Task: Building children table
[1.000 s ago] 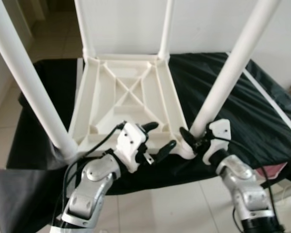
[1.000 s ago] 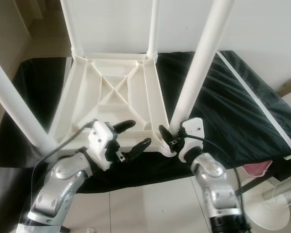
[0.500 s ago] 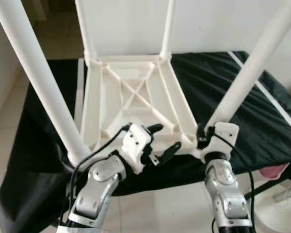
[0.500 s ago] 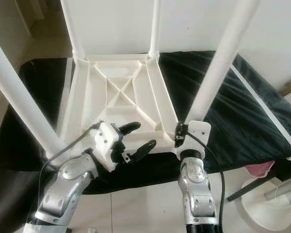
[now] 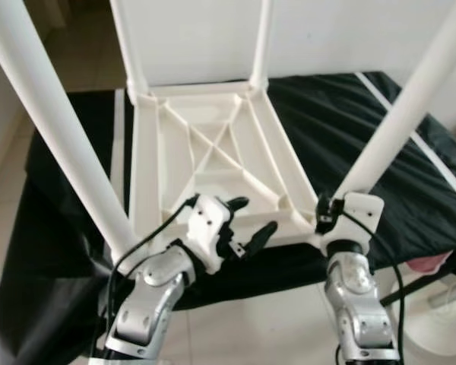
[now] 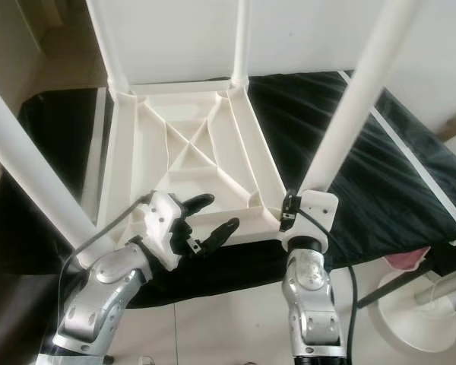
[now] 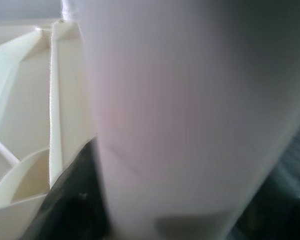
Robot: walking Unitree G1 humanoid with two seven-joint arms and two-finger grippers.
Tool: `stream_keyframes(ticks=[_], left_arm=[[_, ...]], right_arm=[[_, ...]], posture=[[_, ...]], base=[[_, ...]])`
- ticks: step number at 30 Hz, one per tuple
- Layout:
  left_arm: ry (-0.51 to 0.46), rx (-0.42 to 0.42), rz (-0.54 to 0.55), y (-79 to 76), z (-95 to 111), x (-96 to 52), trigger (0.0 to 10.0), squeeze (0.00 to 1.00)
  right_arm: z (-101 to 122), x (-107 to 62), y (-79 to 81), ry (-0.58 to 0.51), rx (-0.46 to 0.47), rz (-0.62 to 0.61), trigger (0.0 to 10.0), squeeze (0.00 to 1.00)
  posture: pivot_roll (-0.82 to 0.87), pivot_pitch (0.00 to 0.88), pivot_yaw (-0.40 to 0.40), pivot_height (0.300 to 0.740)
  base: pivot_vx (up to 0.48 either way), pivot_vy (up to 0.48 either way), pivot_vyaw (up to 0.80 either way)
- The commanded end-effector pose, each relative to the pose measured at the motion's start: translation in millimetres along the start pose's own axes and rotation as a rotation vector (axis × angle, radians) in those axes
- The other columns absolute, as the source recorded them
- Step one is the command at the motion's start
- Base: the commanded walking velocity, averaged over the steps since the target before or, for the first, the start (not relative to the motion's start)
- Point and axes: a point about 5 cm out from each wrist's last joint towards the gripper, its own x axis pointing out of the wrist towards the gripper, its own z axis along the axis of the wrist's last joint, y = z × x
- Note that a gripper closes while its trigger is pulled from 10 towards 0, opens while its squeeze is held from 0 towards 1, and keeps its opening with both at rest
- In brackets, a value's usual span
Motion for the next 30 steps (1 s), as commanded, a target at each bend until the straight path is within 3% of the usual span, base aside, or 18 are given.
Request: stream_keyframes(ticks=[1,8,9,11,13,17,20,21,26,30], left_arm=[[-0.018,-0.036,0.034,1.5,4.4,-1.2,10.0,0.00],[-0.011,-0.021,0.031,1.8,0.9,0.7,10.0,0.00],[-0.003,0.021,0.014,0.7,1.5,0.2,10.0,0.00],[-0.003,0.021,0.014,0.7,1.5,0.2,10.0,0.00],[0.004,0.056,0.014,0.9,2.0,1.1,10.0,0.00],[0.005,0.060,0.002,-1.0,2.4,2.8,10.0,0.00],[0.030,0.061,-0.088,-9.0,-1.0,1.9,10.0,0.00],[0.053,0.073,-0.160,-15.9,-4.4,0.4,10.0,0.00],[0.076,0.119,-0.149,-16.5,-7.6,2.9,10.0,0.00],[0.072,0.135,-0.080,-10.5,-7.6,6.7,10.0,0.00]], right_arm=[[-1.2,3.8,-9.6,0.003,0.013,0.009,10.0,1.00],[-0.8,8.2,-11.5,-0.030,-0.004,0.095,10.0,0.97],[1.6,13.6,-13.5,-0.032,-0.001,0.172,10.0,0.00],[1.6,13.6,-13.5,-0.032,-0.001,0.172,10.0,0.00],[8.2,19.5,-13.2,-0.052,-0.013,0.304,10.0,0.00],[11.6,22.6,-12.8,-0.064,-0.028,0.379,10.0,0.00],[14.7,28.1,-10.0,-0.080,-0.052,0.478,10.0,0.00],[17.0,31.7,-5.1,-0.084,-0.064,0.576,10.0,0.00],[15.9,33.5,-2.3,-0.069,-0.089,0.658,10.0,0.00],[10.5,29.3,-2.3,-0.039,-0.130,0.726,10.0,0.00]], posture=[[-0.02,0.129,-0.034,0.740],[0.00,0.103,-0.038,0.740],[0.01,0.086,-0.052,0.740],[0.01,0.086,-0.052,0.740],[0.01,0.081,-0.053,0.740],[0.01,0.073,-0.054,0.740],[0.01,0.065,-0.059,0.740],[0.00,0.063,-0.061,0.740],[0.00,0.060,-0.069,0.740],[0.00,0.059,-0.069,0.740]], base=[[0.000,0.000,0.00],[0.000,0.000,0.00],[0.000,0.000,0.00],[0.000,0.000,0.00],[0.000,0.000,0.00],[0.000,0.000,0.00],[0.000,0.000,0.00],[0.000,0.000,0.00],[0.000,0.000,0.00],[0.000,0.000,0.00]])
